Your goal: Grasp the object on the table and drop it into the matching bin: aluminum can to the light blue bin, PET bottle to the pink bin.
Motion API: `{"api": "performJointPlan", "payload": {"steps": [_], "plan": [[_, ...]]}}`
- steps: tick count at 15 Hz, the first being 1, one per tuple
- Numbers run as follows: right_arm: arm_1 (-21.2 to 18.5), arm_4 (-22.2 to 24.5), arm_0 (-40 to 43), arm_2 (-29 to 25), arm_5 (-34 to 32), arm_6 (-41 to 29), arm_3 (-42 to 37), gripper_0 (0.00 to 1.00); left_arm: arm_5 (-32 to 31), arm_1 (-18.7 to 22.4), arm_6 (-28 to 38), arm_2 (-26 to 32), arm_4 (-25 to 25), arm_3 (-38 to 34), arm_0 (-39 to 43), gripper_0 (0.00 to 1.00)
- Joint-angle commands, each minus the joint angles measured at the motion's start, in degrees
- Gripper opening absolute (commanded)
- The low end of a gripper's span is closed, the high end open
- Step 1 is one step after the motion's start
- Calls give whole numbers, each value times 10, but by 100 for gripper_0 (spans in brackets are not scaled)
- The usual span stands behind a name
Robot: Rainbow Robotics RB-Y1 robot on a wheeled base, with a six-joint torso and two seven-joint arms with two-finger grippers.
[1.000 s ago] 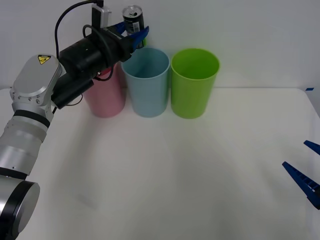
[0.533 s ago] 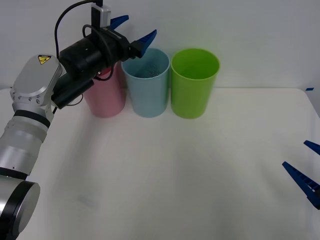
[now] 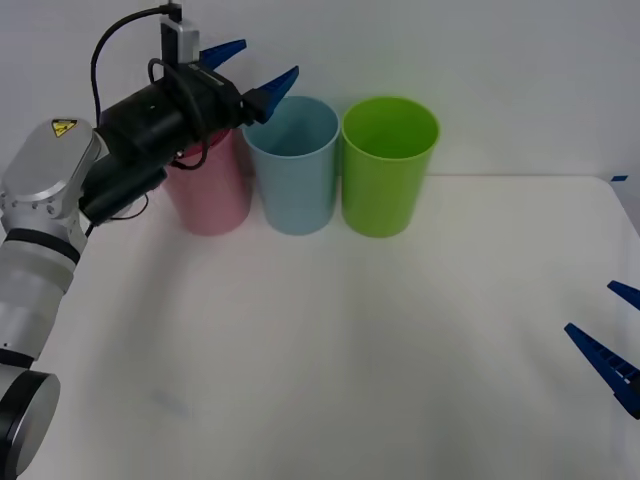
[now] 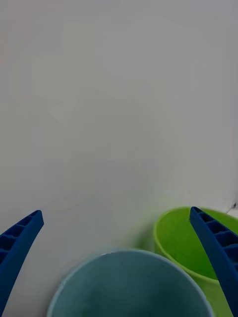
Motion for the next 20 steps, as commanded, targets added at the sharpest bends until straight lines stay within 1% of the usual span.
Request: {"api": "performJointPlan", "payload": {"steps": [1, 4, 6, 8, 10, 12, 14, 16, 20], "plan": [[0, 0, 0, 0, 0, 0, 0, 100, -4, 29, -3, -1, 50, -51, 51, 100], [0, 0, 0, 0, 0, 0, 0, 100, 6, 65, -5, -1, 104, -121, 122, 100], [0, 0, 0, 0, 0, 0, 0, 100, 7, 96, -11, 0, 141, -159, 170, 100], [0, 0, 0, 0, 0, 0, 0, 100, 6, 123, -18, 12, 165, -193, 217, 100], [0, 0, 0, 0, 0, 0, 0, 100, -1, 141, -26, 23, 181, -211, 255, 100], [0, 0, 0, 0, 0, 0, 0, 100, -21, 160, -36, 43, 197, -229, 302, 100], [0, 0, 0, 0, 0, 0, 0, 100, -66, 161, -46, 87, 199, -232, 349, 100], [0, 0, 0, 0, 0, 0, 0, 100, -97, 164, -52, 122, 199, -243, 393, 100], [0, 0, 0, 0, 0, 0, 0, 100, -176, 165, -68, 219, 200, -269, 500, 100]]}}
